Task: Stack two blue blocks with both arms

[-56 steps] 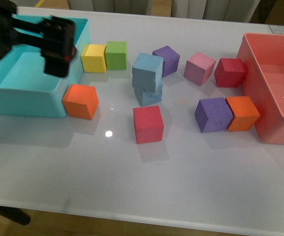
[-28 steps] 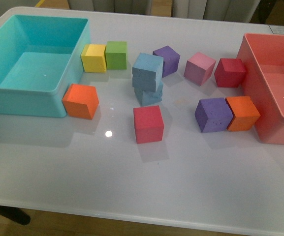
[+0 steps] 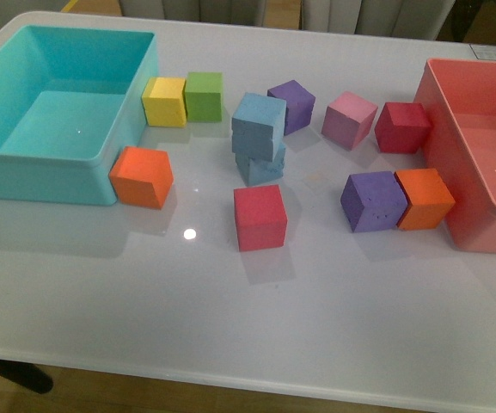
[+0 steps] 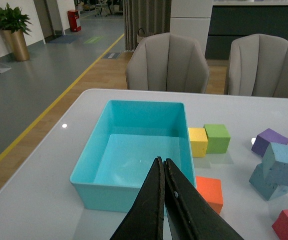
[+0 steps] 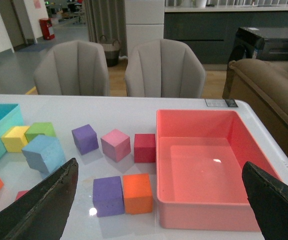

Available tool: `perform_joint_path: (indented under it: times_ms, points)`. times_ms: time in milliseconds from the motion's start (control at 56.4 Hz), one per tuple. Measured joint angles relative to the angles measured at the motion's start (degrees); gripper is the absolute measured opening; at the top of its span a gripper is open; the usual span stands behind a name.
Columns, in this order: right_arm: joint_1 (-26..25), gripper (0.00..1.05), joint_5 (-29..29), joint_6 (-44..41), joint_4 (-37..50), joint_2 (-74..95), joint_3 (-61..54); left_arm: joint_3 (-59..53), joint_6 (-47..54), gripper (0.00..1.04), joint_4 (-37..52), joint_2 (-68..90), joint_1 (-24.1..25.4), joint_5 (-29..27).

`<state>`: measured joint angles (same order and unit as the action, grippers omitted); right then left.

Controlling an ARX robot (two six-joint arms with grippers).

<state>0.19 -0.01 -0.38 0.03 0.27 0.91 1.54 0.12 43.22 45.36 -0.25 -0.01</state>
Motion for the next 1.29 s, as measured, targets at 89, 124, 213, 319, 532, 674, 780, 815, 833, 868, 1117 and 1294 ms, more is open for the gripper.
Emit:
perform_joint_path:
  times_ms: [89, 124, 213, 319, 532, 674, 780, 815, 833, 868, 1117, 1294]
  points:
    - [0.0, 0.96, 0.0, 0.0, 0.0, 0.0, 0.0, -0.63, 0.0, 0.02, -5.05, -5.84, 0.0, 0.02]
    - [0.0, 0.96, 0.0, 0.0, 0.0, 0.0, 0.0, -0.63, 0.0, 0.02, -6.86, -7.82, 0.0, 0.02]
    - [0.0, 0.96, 0.0, 0.0, 0.0, 0.0, 0.0, -0.66, 0.0, 0.02, -10.43, -11.76, 0.0, 0.0]
    - [0.0, 0.96, 0.0, 0.0, 0.0, 0.0, 0.0, -0.68, 0.0, 0.02, -13.99, -15.72, 0.0, 0.02]
    - [0.0, 0.96, 0.0, 0.0, 0.0, 0.0, 0.0, -0.68, 0.0, 0.02, -20.44, -22.51, 0.0, 0.02]
    - [0.0, 0.96, 0.0, 0.0, 0.0, 0.0, 0.0, -0.68, 0.0, 0.02, -24.3, -26.49, 0.0, 0.0]
    - [0.0, 0.96, 0.0, 0.0, 0.0, 0.0, 0.0, -0.68, 0.0, 0.02, -26.64, -28.85, 0.0, 0.02]
    - [0.0, 0.96, 0.0, 0.0, 0.0, 0.0, 0.0, -0.68, 0.0, 0.02, -27.23, -29.42, 0.0, 0.0]
    - [0.0, 0.96, 0.0, 0.0, 0.0, 0.0, 0.0, -0.68, 0.0, 0.02, -27.61, -29.81, 0.0, 0.02]
    - [0.0, 0.96, 0.0, 0.0, 0.0, 0.0, 0.0, -0.68, 0.0, 0.02, -28.17, -30.36, 0.0, 0.02]
    - [0.0, 0.96, 0.0, 0.0, 0.0, 0.0, 0.0, -0.68, 0.0, 0.02, -32.3, -34.56, 0.0, 0.0]
    - [0.0, 0.96, 0.02, 0.0, 0.0, 0.0, 0.0, -0.68, 0.0, 0.02, -42.66, -43.76, 0.0, 0.04]
